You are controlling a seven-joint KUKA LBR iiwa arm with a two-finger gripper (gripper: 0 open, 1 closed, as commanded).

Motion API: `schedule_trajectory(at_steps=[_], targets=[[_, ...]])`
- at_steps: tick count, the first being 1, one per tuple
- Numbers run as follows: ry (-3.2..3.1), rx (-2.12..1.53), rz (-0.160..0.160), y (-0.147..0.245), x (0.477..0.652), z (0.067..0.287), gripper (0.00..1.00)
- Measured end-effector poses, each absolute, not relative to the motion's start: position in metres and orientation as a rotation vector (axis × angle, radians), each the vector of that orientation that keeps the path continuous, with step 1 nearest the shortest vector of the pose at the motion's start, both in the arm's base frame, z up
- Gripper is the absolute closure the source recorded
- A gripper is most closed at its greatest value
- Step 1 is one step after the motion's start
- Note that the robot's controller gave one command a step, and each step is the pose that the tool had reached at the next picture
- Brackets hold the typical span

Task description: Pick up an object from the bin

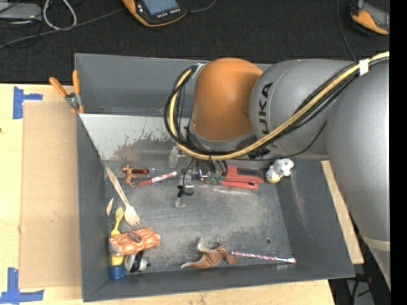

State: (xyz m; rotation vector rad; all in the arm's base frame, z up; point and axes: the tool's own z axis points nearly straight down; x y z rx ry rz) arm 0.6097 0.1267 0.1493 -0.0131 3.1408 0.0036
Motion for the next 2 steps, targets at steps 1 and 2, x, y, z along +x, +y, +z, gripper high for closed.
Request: schedule_trajectory(at_steps=[1, 2], targets=[[3.136, -0.190, 0.002, 0.090, 0.611, 0.154, 0.00], [3.139, 0.106, 0.002, 0.130, 0.604, 0.156, 0.00]])
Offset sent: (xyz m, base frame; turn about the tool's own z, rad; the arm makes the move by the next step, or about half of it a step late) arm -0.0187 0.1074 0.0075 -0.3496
